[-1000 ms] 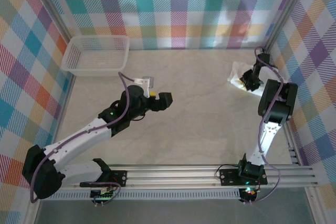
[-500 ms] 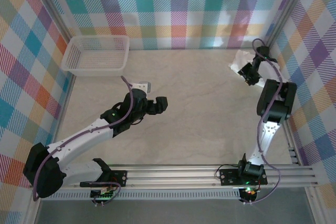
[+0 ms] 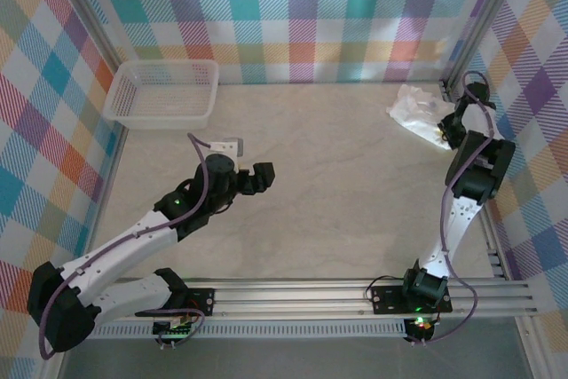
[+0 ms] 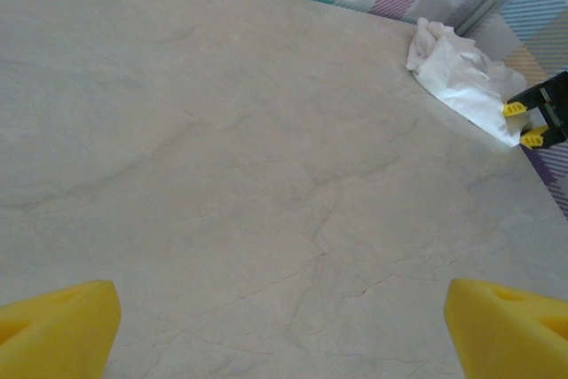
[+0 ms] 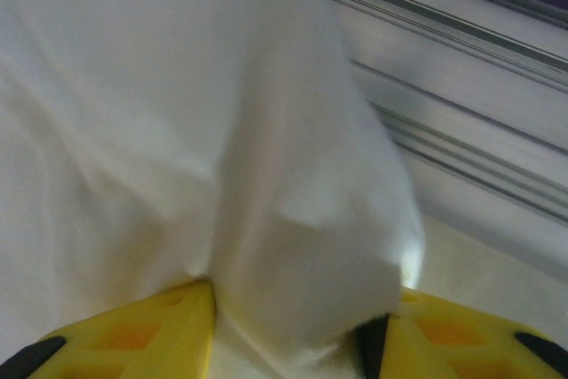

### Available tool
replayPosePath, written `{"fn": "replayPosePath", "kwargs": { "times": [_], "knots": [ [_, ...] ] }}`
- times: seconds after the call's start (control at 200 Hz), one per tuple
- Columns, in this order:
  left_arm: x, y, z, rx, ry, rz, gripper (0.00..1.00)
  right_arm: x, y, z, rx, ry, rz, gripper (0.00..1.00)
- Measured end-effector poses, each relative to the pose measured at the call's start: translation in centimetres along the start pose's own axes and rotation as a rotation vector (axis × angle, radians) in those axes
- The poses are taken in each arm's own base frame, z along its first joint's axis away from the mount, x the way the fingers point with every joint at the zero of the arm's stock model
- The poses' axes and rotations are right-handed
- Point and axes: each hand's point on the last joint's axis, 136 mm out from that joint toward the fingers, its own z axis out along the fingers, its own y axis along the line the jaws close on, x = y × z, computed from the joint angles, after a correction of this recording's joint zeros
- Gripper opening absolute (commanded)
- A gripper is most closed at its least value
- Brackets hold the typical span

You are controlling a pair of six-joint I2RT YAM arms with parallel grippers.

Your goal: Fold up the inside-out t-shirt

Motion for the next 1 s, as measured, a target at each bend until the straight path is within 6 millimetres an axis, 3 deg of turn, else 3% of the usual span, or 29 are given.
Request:
{"fn": "replayPosePath", "kwargs": {
  "times": [0.31,0.505,0.615,0.725,0.83,0.925,1.0],
  "knots": [
    [1.3,3.0,-0.1,-0.112,-0.008,-0.004,0.94,-6.3,8.6,0.5,-0.215,-0.125,-0.075,0.47],
    [0.6,5.3,-0.4,-0.230,-0.069,0.012,0.99,-4.8,10.6,0.7,-0.272,-0.083,-0.114,0.52],
    [-0.4,7.1,-2.5,-0.302,-0.157,0.041,1.00,-2.4,10.2,-0.5,-0.262,-0.027,-0.178,0.54],
    [-1.7,9.8,-6.1,-0.395,-0.307,0.059,1.00,1.5,8.6,-4.9,-0.267,0.055,-0.249,0.57],
    [-1.8,13.2,-9.0,-0.501,-0.431,0.074,1.00,4.9,6.8,-12.5,-0.354,0.056,-0.305,0.69],
    [-0.7,16.6,-10.3,-0.620,-0.461,0.092,1.00,8.9,3.8,-19.4,-0.443,-0.044,-0.371,0.81],
    [0.2,18.6,-10.4,-0.694,-0.442,0.114,1.00,12.1,1.0,-23.1,-0.481,-0.201,-0.455,0.91]
  ]
}}
